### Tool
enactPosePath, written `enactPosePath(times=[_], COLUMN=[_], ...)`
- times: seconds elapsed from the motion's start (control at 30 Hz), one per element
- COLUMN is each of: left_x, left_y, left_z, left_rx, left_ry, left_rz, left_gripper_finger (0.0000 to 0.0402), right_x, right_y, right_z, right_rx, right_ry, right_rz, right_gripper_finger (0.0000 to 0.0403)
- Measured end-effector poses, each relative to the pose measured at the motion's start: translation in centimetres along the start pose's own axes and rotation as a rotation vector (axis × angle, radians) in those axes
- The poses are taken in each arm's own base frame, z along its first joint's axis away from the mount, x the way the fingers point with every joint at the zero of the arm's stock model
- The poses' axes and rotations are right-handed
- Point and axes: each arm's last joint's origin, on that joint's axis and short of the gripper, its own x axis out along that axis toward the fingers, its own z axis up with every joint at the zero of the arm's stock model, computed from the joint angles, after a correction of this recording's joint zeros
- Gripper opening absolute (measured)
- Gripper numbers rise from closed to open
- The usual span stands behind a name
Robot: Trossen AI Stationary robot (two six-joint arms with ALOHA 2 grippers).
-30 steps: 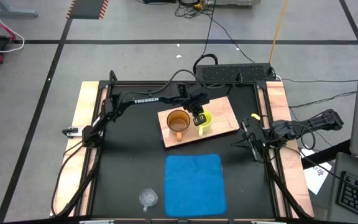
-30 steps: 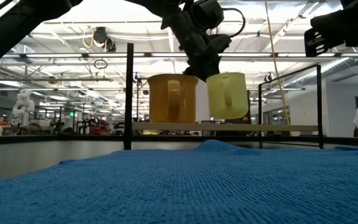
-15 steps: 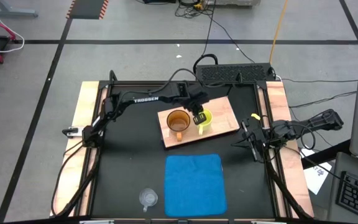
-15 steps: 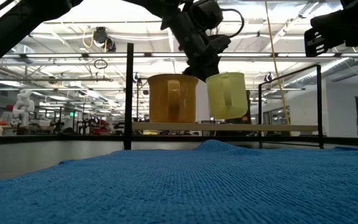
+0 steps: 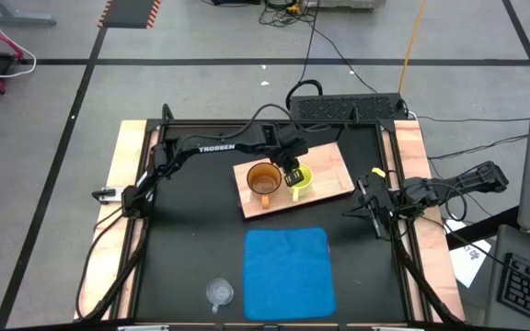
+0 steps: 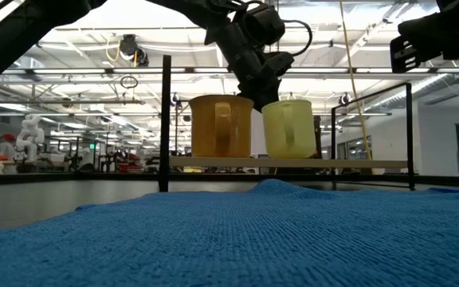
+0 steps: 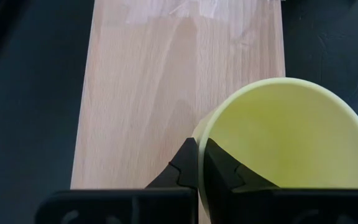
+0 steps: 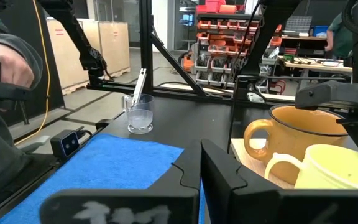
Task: Stack small to large cups/mugs on shelf
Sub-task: Put the yellow mug on the shelf
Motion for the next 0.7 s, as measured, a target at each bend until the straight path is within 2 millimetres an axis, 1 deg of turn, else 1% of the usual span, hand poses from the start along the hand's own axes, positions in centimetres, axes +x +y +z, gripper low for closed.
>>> enactPosePath(times=[0.3,0.7], left_x=[0.0,0.1], left_y=[0.0,-1.1], left_z=[0.0,0.0], left_rx=[0.004,0.084], left_ry=[-0.003,-0.019], left_rz=[0.001,0.048], left_gripper_finger=[0.0004,0.0004], right_x=[0.0,0.0], right_y=[0.0,0.0], right_z=[0.0,0.0], right_rx=[0.000,0.000], right_ry=[0.000,0.000], right_rz=[0.000,-0.001], right_gripper_finger=[0.0000,0.0000])
